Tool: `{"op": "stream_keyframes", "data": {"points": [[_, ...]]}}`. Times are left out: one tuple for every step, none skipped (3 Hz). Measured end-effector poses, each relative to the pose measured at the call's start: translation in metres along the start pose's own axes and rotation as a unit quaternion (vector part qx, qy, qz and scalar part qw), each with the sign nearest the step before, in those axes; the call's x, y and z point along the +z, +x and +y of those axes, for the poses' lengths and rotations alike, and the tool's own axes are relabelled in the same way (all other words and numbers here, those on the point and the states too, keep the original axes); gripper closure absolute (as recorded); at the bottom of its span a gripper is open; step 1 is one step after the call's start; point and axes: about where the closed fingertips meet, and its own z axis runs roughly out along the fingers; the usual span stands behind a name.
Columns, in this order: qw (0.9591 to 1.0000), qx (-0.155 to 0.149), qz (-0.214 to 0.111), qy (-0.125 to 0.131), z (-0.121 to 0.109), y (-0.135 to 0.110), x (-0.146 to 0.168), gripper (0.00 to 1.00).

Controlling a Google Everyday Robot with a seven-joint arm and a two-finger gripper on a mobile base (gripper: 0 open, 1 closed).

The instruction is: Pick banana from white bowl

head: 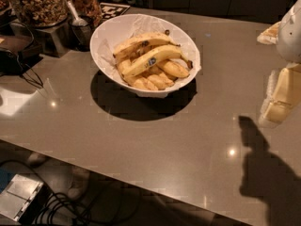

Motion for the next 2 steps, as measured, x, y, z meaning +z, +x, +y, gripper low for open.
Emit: {"op": "stream_keyframes", "data": {"points": [[1.0,0.0,0.0,0.0,0.0,0.0,0.0,0.0],[0.9999,0.005,0.009,0.0,-0.005,-0.0044,0.0007,0.0]]}}
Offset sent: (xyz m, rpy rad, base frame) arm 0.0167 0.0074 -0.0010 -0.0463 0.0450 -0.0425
